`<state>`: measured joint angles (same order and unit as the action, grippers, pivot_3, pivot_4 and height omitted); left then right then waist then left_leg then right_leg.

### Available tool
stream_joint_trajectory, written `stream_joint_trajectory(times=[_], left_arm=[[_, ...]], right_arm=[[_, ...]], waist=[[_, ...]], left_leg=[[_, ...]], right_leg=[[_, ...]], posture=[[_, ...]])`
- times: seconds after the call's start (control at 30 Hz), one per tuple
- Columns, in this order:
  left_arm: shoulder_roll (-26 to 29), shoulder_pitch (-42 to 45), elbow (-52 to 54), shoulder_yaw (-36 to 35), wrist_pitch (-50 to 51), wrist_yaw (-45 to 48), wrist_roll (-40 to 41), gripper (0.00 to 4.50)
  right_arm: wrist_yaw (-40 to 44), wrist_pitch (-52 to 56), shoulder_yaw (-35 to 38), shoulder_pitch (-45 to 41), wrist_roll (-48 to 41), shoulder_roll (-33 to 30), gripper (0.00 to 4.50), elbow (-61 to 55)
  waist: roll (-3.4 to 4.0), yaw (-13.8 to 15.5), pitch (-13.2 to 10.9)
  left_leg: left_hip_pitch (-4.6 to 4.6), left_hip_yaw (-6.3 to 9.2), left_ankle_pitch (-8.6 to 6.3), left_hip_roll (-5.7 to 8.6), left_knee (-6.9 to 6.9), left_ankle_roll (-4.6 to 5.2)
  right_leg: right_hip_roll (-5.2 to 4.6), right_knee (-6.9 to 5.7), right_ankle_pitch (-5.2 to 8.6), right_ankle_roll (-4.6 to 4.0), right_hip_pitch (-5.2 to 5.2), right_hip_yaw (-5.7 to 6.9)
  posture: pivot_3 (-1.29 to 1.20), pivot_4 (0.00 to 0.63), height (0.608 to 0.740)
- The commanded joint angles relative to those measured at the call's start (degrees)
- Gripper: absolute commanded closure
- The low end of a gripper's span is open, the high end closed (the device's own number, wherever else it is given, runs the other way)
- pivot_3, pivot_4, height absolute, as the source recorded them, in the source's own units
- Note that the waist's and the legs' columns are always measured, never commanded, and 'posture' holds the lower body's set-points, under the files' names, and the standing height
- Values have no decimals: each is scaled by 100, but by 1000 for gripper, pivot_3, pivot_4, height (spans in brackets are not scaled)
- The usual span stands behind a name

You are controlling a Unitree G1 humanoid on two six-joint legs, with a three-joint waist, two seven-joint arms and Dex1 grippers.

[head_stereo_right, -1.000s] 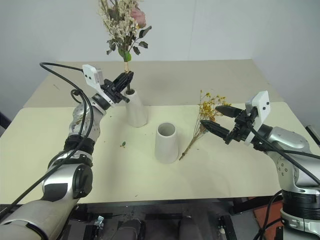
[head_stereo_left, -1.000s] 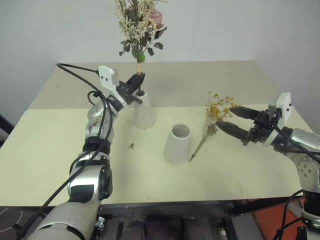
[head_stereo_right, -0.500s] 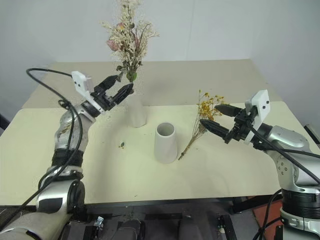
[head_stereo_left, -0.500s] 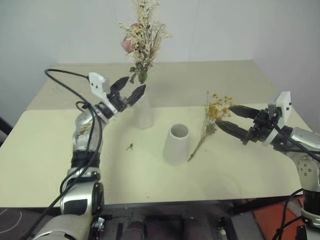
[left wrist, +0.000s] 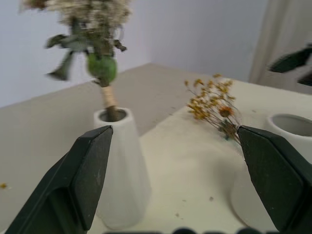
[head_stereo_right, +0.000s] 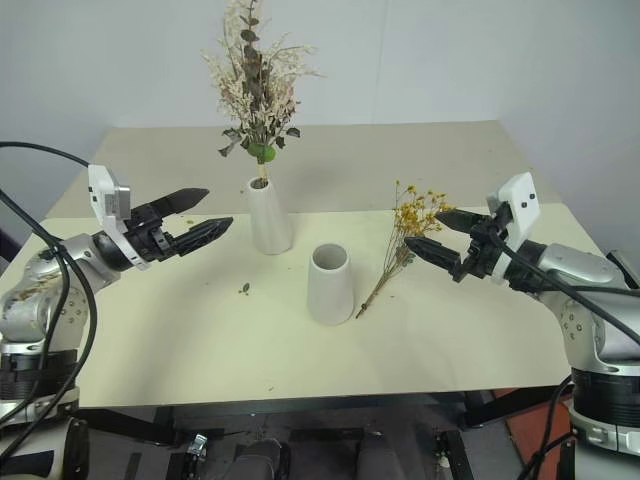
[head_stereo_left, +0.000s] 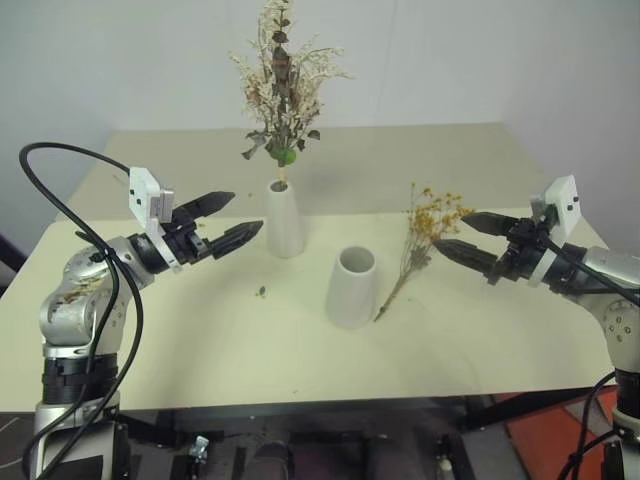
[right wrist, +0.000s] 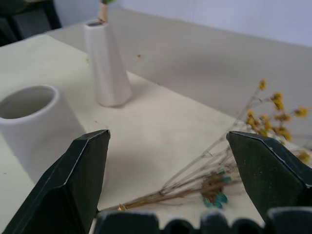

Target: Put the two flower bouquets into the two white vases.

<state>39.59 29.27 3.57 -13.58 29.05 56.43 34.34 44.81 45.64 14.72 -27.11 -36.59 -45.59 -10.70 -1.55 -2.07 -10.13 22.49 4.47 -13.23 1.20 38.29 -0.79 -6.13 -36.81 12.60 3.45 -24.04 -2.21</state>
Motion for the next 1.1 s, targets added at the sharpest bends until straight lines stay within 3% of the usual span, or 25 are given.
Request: stream_joint_trajectory(times=[0.03,0.23,0.33,0.63,1.0,1.1], left_arm=[[298,53,253,63,-1,518,187,69],[582,177,235,175,-139,1278,329,69],[682,287,259,238,-119,1652,425,69],[596,725,-102,551,-328,1953,230,69],[559,775,-185,611,-418,2086,176,69],[582,768,-177,583,-420,2093,180,0]], right_arm=[[-391,982,-57,-401,-256,-249,0,-323],[-1472,3792,-196,-1606,-389,195,0,310],[-1878,4614,-310,-2003,-227,495,0,704],[-2948,4686,-640,-3099,158,1079,0,2845],[-2978,4377,-862,-3415,771,1885,0,3483],[-2964,4175,-768,-3378,873,2028,616,3450]], waist=[[0,-22,0],[0,-46,0],[0,-38,0],[0,-40,0],[3,-95,-2],[3,-94,-2]], left_leg=[[0,0,0,-1,-2,0],[1,-3,0,-4,-6,0],[3,-3,0,-4,-6,0],[17,-4,0,-4,-7,0],[20,-4,0,-4,-14,1],[20,-4,0,-4,-14,1]], right_leg=[[0,2,0,-1,0,-1],[3,2,-1,-5,-6,-4],[4,3,-1,-6,-6,-4],[4,7,-2,-5,-18,-3],[4,7,-2,-5,-25,-4],[4,7,-2,-5,-24,-3]], posture=[[0,150,740],[0,150,740],[0,150,740],[0,150,740],[0,150,740],[0,150,740]])
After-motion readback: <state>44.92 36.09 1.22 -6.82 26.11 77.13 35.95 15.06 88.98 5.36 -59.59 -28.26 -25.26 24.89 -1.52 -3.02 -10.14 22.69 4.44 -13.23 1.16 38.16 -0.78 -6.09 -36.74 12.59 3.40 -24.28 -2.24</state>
